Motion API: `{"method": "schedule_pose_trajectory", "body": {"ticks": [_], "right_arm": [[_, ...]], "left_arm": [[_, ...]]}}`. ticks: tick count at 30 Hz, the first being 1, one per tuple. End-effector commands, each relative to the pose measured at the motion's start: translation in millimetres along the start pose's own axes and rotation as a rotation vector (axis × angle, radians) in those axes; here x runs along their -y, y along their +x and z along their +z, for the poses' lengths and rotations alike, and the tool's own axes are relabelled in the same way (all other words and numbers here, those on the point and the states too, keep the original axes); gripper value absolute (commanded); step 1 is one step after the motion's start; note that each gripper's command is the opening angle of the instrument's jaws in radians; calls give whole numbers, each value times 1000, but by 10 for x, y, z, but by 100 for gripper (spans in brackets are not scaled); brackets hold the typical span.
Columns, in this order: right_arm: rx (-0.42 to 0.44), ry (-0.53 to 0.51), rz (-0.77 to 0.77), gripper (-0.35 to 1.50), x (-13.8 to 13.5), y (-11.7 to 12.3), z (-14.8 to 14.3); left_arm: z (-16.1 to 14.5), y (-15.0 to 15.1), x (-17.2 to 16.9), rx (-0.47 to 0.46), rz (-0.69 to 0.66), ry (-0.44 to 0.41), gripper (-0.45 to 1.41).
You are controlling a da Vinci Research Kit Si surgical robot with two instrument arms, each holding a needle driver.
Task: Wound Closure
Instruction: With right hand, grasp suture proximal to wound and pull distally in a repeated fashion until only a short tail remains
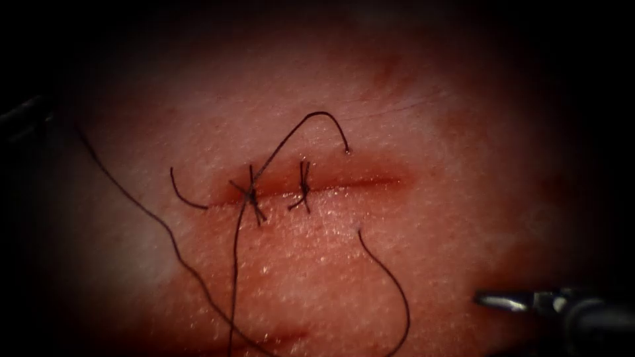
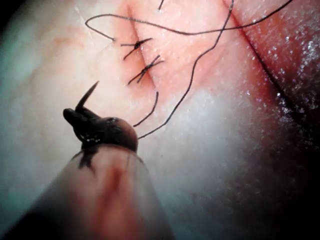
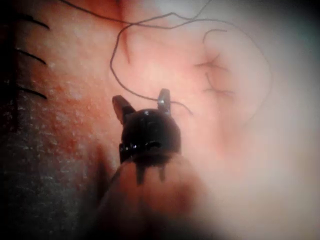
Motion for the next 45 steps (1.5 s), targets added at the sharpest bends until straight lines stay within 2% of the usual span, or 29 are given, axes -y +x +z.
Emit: {"method": "schedule_pose_trajectory", "body": {"ticks": [1, 3, 7, 13, 14, 15, 18, 21, 25, 30, 34, 35, 36, 37, 38, 45], "right_arm": [[-10, -23, 8, 147, -8, -4, 8], [-21, -55, 24, 147, -16, -10, 19], [20, -70, 15, 147, -35, -34, 53], [69, -30, 5, 145, -74, -94, 101], [63, -32, -4, 145, -80, -112, 117], [63, -32, -4, 145, -80, -112, 117], [66, -34, -17, 145, -82, -132, 135], [59, -17, -28, 144, -76, -140, 151], [42, 11, -38, 139, -64, -138, 164], [49, 28, -37, 122, -60, -138, 165], [47, 29, -32, 110, -59, -138, 166], [46, 34, -32, 102, -59, -138, 167], [45, 39, -32, 83, -59, -138, 166], [54, 68, -23, -4, -59, -138, 166], [64, 89, 3, -35, -59, -138, 165], [50, 173, -9, -35, -45, -127, 170]], "left_arm": [[7, -3, 2, 4, 1, -1, -45], [8, -4, 5, 13, 2, -2, -45], [18, -4, 9, 13, -1, -5, -45], [27, -10, 9, 11, -3, -7, -45], [26, -11, 10, 11, -3, -8, -45], [26, -11, 10, 11, -3, -8, -45], [28, -10, 14, 0, -5, -13, -45], [35, -10, 17, -7, -8, -18, -45], [52, -14, 21, -21, -25, -25, -45], [82, -21, 21, -26, -49, -26, -45], [93, -22, 18, -32, -62, -25, -45], [95, -22, 18, -31, -62, -24, -45], [97, -22, 17, -33, -68, -23, -45], [99, -22, 16, -37, -67, -23, -45], [99, -22, 16, -37, -67, -23, -45], [100, -22, 14, -40, -72, -22, -45]]}}
